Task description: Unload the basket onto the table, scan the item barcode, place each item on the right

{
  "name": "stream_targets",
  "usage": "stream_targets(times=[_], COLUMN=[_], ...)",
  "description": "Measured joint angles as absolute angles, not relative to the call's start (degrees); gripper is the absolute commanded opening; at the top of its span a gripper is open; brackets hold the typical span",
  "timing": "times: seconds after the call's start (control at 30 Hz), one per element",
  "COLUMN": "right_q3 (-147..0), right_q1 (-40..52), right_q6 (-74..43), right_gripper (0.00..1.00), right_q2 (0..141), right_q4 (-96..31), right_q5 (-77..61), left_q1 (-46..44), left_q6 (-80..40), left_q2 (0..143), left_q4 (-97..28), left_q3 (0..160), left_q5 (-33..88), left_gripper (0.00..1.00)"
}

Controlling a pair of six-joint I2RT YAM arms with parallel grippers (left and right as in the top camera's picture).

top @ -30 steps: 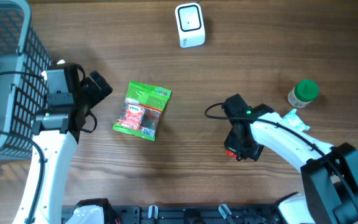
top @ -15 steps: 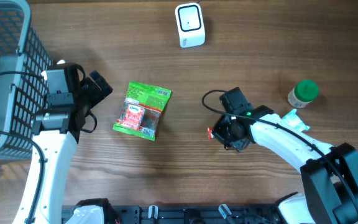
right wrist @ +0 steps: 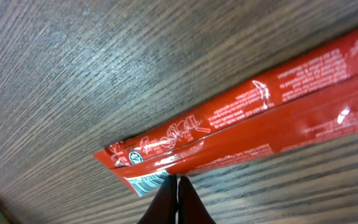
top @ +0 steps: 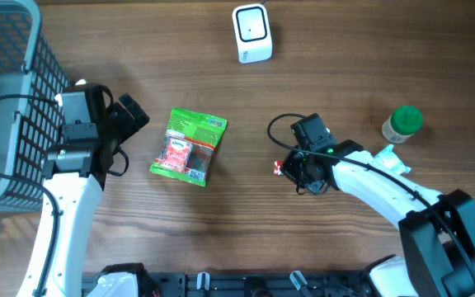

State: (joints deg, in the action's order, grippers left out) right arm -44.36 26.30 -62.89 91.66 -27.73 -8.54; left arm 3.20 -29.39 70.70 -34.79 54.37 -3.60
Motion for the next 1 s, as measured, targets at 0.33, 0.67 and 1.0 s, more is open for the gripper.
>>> stream_targets(times=[0.33, 0.67, 1.0], right_q3=[-44.36, -44.34, -44.34], right_q1=[26.30, 26.30, 26.30], right_q6=[-47.33, -37.71, -36.77], right_gripper=[0.25, 0.19, 0.26], right_q2=[91.66, 91.66, 91.66], right_q4=[-27.22, -21.30, -15.97], right_q5=[-8.56, -5.89, -1.19], left_q1=[3.20, 3.20, 3.20], left_q6=[-29.39, -29.39, -29.39], left_q2=[70.70, 70.70, 70.70], left_q4=[-34.79, -34.79, -34.79], left_q3=[54.37, 54.37, 54.37], left_q5=[-3.60, -3.60, -3.60], left_gripper=[1.00, 1.00, 1.00])
